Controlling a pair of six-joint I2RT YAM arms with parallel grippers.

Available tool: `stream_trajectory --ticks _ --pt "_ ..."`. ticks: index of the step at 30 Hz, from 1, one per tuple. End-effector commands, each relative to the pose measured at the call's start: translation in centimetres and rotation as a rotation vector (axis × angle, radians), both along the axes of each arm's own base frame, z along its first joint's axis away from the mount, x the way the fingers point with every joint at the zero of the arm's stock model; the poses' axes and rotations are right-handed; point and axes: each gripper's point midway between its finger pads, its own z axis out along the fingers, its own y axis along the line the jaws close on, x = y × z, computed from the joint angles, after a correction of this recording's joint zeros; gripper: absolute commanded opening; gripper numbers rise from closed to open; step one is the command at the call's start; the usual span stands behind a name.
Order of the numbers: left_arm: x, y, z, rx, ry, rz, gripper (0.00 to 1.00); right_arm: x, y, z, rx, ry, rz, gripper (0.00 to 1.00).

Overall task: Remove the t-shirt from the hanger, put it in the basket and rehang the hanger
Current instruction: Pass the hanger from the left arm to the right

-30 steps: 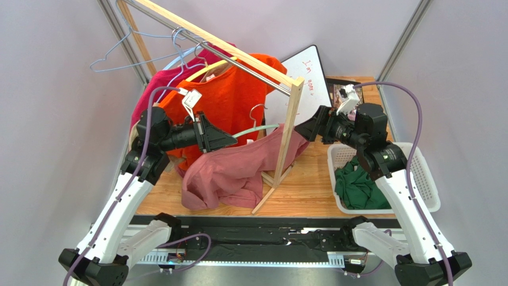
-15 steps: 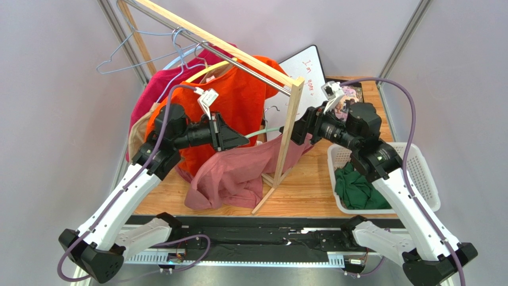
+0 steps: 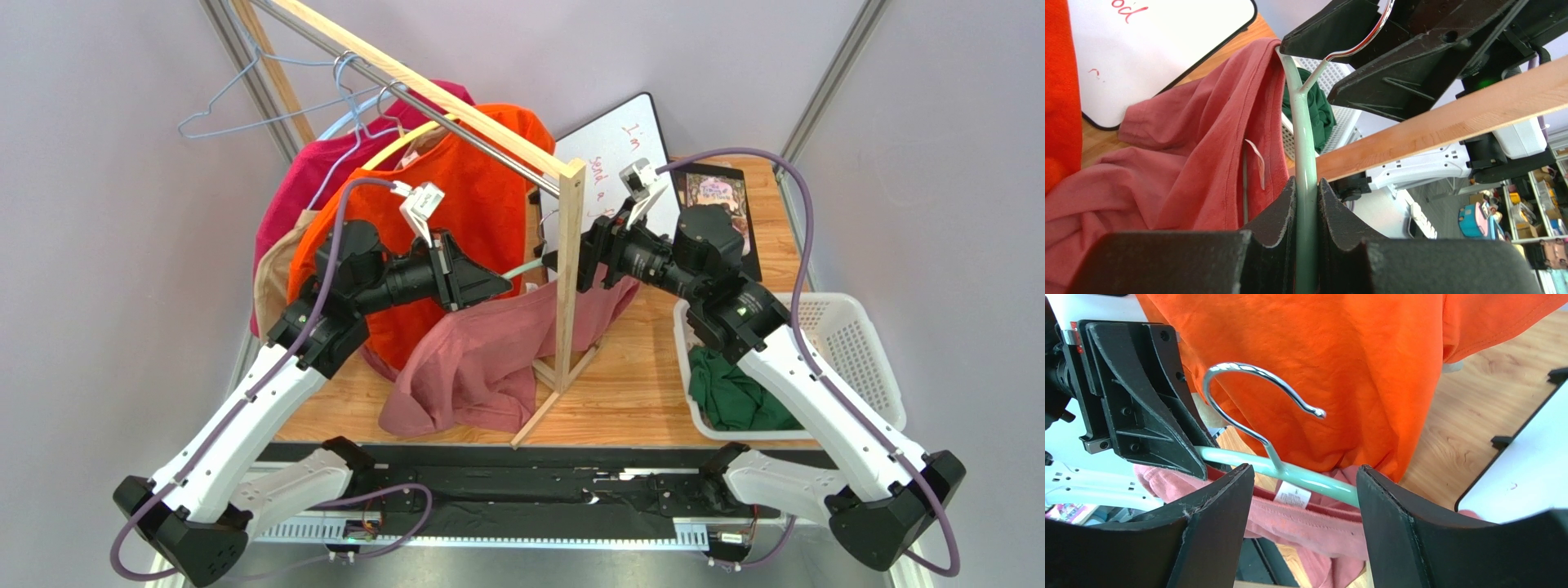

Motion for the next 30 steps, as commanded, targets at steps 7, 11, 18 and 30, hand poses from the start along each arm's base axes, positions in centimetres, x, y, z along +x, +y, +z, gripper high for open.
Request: stream_trajectory --ticks 7,11,18,30 --pt "-0.4 -0.7 3.8 -0.075 -0.091 -0.03 0.0 1.7 0.6 2.6 0.036 -0.115 -0.052 0.63" --pt "-0.4 -1.2 4.1 -0.082 -0.095 -0.041 0.0 2.3 0.7 2.4 0.034 -0.117 -0.07 0.58" --pt "-0.2 -2.3 4.6 -0.096 -0.101 -0.051 0.0 3.3 1.3 1.5 0.025 -0.106 -0.076 0.47" --pt "-0.7 -1.1 4.6 -0.046 -0.185 -0.002 0.31 5.9 -2.0 -0.2 -0.032 -0.072 -0.316 0.0"
